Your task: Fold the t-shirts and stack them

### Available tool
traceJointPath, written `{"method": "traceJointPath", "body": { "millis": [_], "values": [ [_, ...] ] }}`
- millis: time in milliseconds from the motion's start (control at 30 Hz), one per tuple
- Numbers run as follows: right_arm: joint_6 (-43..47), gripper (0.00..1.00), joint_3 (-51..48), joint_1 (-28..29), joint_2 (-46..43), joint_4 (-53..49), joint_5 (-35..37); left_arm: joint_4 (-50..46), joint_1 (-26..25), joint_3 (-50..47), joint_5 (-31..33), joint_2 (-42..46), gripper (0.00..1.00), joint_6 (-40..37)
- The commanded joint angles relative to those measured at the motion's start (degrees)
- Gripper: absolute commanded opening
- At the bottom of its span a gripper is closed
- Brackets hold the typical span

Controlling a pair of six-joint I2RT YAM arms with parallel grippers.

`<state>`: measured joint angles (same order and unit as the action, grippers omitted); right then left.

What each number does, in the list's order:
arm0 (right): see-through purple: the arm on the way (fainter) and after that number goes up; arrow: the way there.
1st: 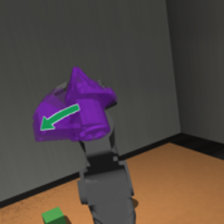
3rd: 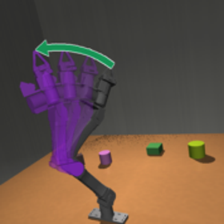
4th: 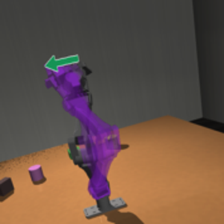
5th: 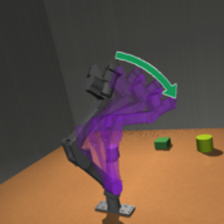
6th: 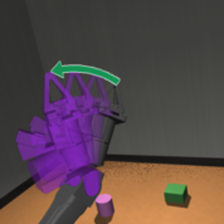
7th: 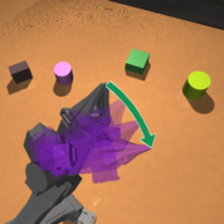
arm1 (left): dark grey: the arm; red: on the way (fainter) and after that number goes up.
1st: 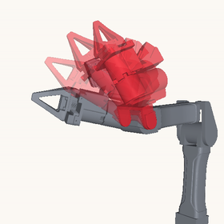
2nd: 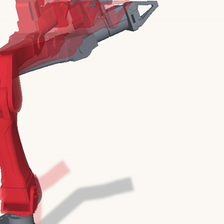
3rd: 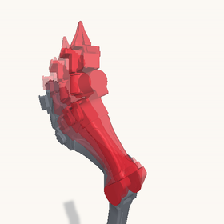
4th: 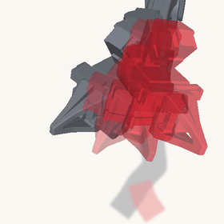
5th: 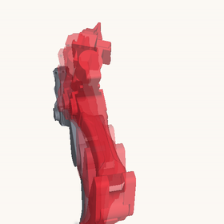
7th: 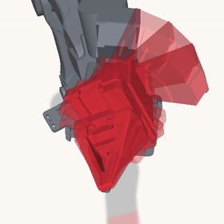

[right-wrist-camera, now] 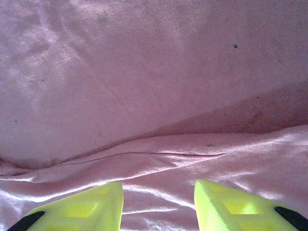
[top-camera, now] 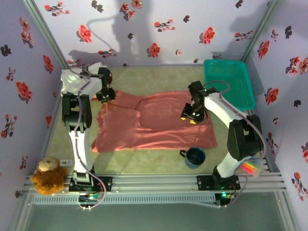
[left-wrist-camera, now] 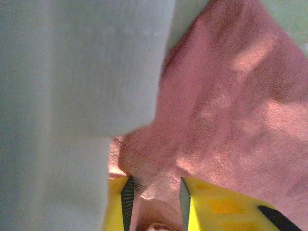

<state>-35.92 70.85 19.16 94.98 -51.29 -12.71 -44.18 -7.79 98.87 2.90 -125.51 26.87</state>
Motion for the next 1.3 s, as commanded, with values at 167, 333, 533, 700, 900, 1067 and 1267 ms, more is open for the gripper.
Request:
{"method": "traceJointPath", "body": {
  "millis": [167,333,533,700,900,1067,1267],
  "values": [
    [1.0,0.44,-1.1,-0.9,-1.9,-0.7,-0.7,0.9,-0.4,1.1,-0.2,-0.6,0.11,1.5],
    [1.1,0.44,-0.9,-1.1,-1.9,-0.7,-0.7,0.3,-0.4,2.3,-0.4,-0.6,0.00,1.3],
    [1.3,0.44,0.2,-1.2,-2.0,-0.5,0.3,-0.3,-1.1,2.3,-1.2,2.1,0.00,1.3],
    [0.9,0.46,4.8,-1.2,-0.3,-0.8,6.6,-1.0,-1.7,2.2,-1.9,7.1,0.00,2.3],
    [0.3,0.47,14.9,-1.2,6.0,-0.6,16.0,-4.0,-1.6,5.2,-2.4,11.0,0.00,2.2],
    [1.0,0.49,24.3,-1.2,15.6,-0.8,24.9,-6.5,-1.6,8.1,-4.0,11.7,0.00,2.0],
    [2.5,0.47,38.5,-2.6,29.1,-3.0,26.8,-7.0,-1.5,9.0,-5.5,12.4,0.00,2.5]
  ]
}}
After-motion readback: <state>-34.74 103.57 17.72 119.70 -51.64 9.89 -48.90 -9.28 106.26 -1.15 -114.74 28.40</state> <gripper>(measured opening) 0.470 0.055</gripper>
